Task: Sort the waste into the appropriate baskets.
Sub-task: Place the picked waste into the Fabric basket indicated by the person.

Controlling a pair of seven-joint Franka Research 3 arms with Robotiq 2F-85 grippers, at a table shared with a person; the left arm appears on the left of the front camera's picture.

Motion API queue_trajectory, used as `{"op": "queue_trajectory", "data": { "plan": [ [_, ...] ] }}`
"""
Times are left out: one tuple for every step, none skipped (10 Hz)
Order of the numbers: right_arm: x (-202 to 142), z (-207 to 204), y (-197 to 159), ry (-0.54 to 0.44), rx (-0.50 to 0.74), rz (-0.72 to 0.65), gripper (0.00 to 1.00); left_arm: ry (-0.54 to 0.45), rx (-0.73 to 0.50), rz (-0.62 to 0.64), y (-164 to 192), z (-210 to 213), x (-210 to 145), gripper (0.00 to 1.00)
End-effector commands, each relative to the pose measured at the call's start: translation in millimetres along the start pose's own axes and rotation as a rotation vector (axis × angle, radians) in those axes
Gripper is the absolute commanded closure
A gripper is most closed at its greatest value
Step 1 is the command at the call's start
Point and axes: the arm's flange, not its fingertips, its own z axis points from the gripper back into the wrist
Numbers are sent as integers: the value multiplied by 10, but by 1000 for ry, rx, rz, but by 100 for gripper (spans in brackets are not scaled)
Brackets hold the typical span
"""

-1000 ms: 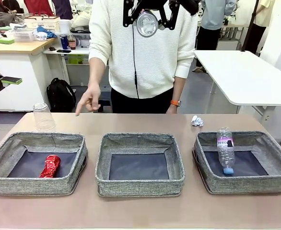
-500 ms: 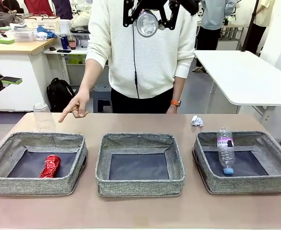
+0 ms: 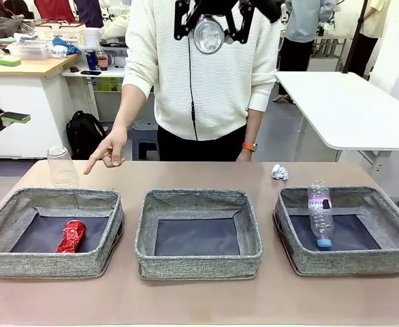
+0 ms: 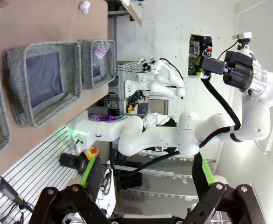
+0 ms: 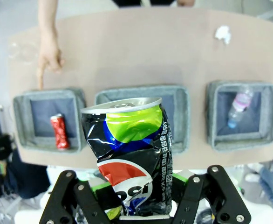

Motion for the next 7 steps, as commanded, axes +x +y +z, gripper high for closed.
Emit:
{"op": "queue_trajectory", "data": {
  "plan": [
    [96, -278, 216, 35, 21, 178, 100, -12, 119, -5, 53, 242, -72, 0],
    [126, -511, 405, 47, 68, 307, 100, -29, 180, 9, 103, 505, -134, 0],
    [161, -815, 649, 87, 109, 436, 100, -81, 232, 25, 172, 795, -206, 0],
    [163, -1134, 962, 139, 169, 589, 100, -86, 206, 27, 233, 996, -309, 0],
    [93, -1468, 1354, 193, 203, 766, 100, -73, 209, 10, 326, 1099, -416, 0],
    [35, -1684, 1663, 181, 199, 897, 100, -45, 297, -7, 419, 1130, -521, 0],
    [-19, -1862, 1929, 149, 174, 1020, 100, -23, 322, -2, 471, 1200, -582, 0]
  ]
}}
